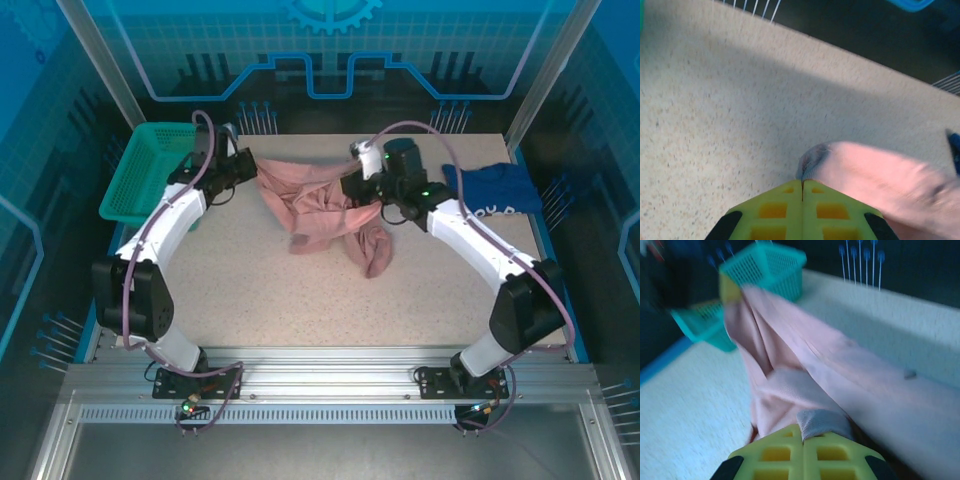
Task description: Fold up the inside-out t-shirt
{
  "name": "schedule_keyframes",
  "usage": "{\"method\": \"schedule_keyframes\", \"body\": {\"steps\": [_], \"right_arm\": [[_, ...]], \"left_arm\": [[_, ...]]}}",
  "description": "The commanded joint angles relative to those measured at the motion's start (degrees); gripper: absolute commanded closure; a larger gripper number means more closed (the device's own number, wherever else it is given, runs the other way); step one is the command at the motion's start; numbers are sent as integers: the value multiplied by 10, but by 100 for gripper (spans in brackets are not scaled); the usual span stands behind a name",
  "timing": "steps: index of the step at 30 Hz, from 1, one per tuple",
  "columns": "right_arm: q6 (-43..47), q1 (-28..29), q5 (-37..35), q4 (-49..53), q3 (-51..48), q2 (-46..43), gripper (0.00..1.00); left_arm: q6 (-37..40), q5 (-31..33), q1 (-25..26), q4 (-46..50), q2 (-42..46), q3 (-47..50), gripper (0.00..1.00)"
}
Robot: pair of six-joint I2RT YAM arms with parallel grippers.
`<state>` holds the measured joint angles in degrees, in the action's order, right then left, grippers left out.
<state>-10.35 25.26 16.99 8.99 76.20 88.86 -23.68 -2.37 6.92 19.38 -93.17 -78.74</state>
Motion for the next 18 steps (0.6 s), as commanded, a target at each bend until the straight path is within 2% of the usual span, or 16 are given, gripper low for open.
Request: {"method": "schedule_keyframes", "body": {"steps": [1,8,11,13,14,16,18], "right_arm": [[-48,-20,97,-90,28,-20,100],[-52,-58,132,-136,8,-42,100],[-57,-66,164,-162,2,-41,100],[-49,-70,195,-172,3,-38,100],[-39,-71,207,-162,9,-36,100],[-8,-70,231,-127,19,-29,100],[24,-69,249,-90,24,-27,100]], "left_arm": [[-10,-13,0,-23,-24,41,100],[-36,7,-5,-50,-38,139,100],[-45,-22,1,-74,-22,196,100],[-54,-67,7,-97,2,238,99],[-62,-84,8,-112,20,257,90],[-86,-115,11,-166,76,300,60],[-92,-129,16,-204,123,319,43]]}}
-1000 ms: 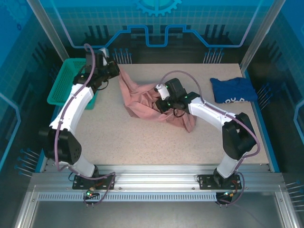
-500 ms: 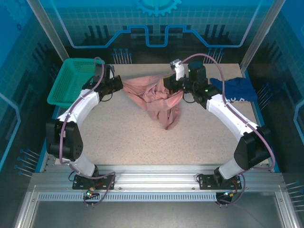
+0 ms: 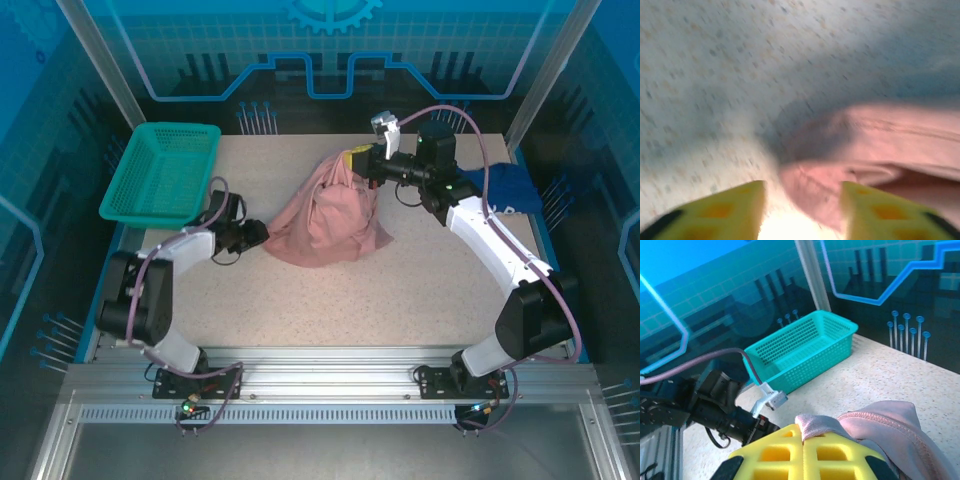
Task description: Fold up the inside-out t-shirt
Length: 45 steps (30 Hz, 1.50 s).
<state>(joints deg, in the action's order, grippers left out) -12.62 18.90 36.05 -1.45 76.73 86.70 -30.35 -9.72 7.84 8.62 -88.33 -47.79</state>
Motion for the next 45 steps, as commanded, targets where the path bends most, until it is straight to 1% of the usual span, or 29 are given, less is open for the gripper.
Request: {"method": "schedule_keyframes", "body": {"steps": [1,3,4,7,10,13,18,22,23,24,25,27,28,30,32,34,37,39,41,43,44,45], "right_arm": [[67,-5,65,37,21,-6,100],[104,-5,80,80,26,-8,100],[119,-5,84,98,27,-10,100],[147,-5,98,130,30,-11,100],[163,-4,106,153,35,-8,100],[170,-4,105,159,32,-8,100],[172,-4,105,159,25,-8,100],[172,-4,104,158,21,-7,100],[172,-4,105,159,22,-7,100],[171,-3,105,159,23,-6,100],[170,-3,103,159,25,-5,100],[170,0,95,169,33,-6,100],[170,0,90,175,38,-9,100],[165,-1,65,184,46,-27,100],[145,-6,39,178,51,-56,100],[84,-23,19,135,48,-94,100],[-22,-51,-7,58,37,-133,100],[-52,-51,-25,46,40,-144,100],[-64,-44,-45,48,41,-148,100],[-56,-35,-68,62,36,-146,100],[-52,-33,-73,69,32,-145,100],[-49,-33,-77,80,28,-142,100]], "left_arm": [[-18,-63,13,-111,91,9,36],[0,-82,27,-127,102,-4,26],[11,-102,35,-137,96,-15,23],[40,-164,58,-148,63,-60,20],[65,-197,82,-148,22,-105,17],[77,-225,93,-137,-22,-151,14],[80,-264,105,-115,-83,-217,15],[81,-283,120,-113,-117,-249,18],[82,-286,124,-111,-130,-260,21],[83,-289,127,-105,-143,-274,26],[82,-289,129,-99,-152,-285,34],[64,-269,127,-93,-174,-309,59],[52,-252,125,-89,-182,-317,67],[22,-206,110,-81,-195,-335,89],[-5,-157,92,-63,-202,-348,98],[-20,-92,70,-18,-205,-357,100],[-11,-20,49,30,-201,-345,100],[-17,3,35,25,-186,-313,100],[-33,7,22,-1,-164,-273,99],[-42,5,13,-22,-139,-237,94],[-42,5,11,-25,-127,-224,88],[-42,6,10,-27,-110,-207,76]]}}
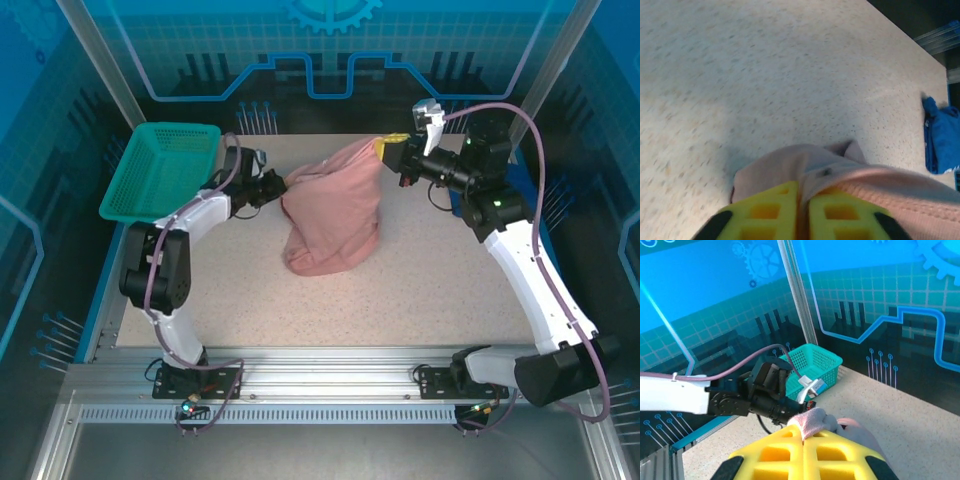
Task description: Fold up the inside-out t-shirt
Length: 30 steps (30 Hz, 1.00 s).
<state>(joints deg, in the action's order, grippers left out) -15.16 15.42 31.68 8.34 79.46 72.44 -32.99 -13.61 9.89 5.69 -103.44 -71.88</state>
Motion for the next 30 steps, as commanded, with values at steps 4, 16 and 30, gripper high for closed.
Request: {"method": "schedule_keyframes", "body": {"steps": [4,16,30], "right_arm": [[-10,3,-26,-10,-44,5,100],[110,2,16,76,-155,-19,100],[111,-4,0,89,-170,-63,100]], "left_arm": [[-26,40,-9,-26,120,115,44],[124,-74,144,-77,184,167,25],[165,-156,192,22,-61,-24,34]]}}
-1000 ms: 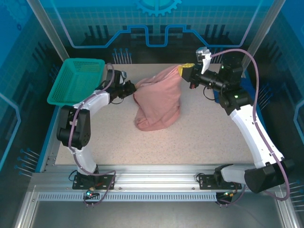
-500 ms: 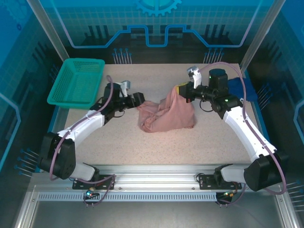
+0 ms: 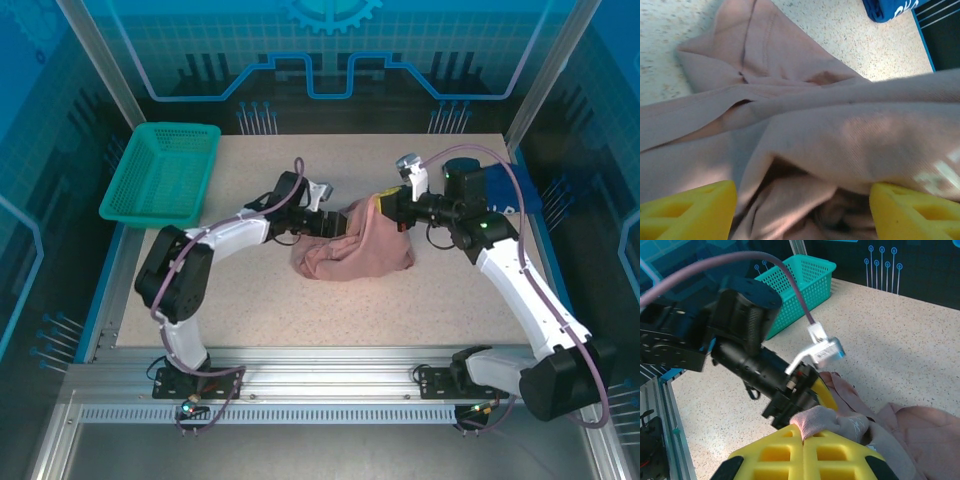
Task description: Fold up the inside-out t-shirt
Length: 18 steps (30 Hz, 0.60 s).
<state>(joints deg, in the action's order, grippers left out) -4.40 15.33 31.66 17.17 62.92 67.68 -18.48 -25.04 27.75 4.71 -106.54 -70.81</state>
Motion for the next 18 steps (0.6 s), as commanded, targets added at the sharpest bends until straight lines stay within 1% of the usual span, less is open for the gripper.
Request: {"method": "schedule_keyframes", "body": {"steps": [1,4,7,8,11,14,18], "right_arm": [[-1,-3,0,-6,-4,-18,100],[-15,-4,-1,-20,0,-24,100],[-28,-14,-14,-16,22,-34,100],[-36,-20,-22,-11,36,-38,100],[-62,-38,-68,28,94,-45,100],[-66,-39,-122,76,162,-39,100],[-53,-38,-163,101,219,-24,100]], "left_arm": [[13,-49,13,27,-43,-45,39],[-15,-60,11,1,-63,-77,68],[-22,-59,3,-8,-40,-105,97],[-26,-58,-3,-14,-22,-107,100],[-60,-57,-33,-53,62,-86,100],[-106,-58,-60,-106,165,-49,100],[-97,-27,-70,-99,269,-28,100]]}}
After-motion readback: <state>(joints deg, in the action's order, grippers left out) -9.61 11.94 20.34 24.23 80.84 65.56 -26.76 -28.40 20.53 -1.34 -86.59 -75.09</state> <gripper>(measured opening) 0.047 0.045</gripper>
